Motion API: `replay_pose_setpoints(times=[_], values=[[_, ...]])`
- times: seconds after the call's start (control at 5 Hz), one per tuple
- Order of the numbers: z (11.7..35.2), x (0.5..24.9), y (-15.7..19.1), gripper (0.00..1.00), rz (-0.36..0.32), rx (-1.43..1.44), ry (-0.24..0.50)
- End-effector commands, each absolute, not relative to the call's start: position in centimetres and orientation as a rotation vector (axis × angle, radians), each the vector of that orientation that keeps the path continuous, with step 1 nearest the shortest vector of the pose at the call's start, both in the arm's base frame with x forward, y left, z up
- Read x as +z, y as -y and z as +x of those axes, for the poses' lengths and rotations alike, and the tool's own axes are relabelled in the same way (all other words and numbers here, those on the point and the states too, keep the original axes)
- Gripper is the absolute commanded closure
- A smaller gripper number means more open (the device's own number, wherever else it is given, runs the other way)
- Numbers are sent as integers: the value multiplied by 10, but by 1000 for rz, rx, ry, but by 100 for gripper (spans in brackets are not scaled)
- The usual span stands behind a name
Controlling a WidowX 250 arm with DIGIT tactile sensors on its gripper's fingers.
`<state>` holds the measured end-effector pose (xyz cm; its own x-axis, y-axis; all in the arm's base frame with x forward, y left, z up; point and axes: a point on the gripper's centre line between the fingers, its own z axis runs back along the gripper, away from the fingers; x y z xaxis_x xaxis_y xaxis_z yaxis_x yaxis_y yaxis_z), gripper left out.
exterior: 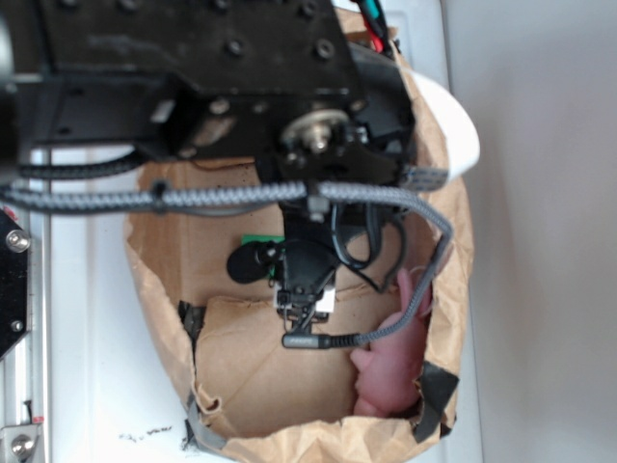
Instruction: Grab the green block.
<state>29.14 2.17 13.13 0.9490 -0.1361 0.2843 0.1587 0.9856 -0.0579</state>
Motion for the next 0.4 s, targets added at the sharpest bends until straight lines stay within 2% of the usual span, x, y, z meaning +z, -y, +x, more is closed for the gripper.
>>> replay_pose_setpoints(times=[0.0,0.2], values=[[297,144,-17,0,-72,-154,320],[289,110,3,0,-43,-259,305]])
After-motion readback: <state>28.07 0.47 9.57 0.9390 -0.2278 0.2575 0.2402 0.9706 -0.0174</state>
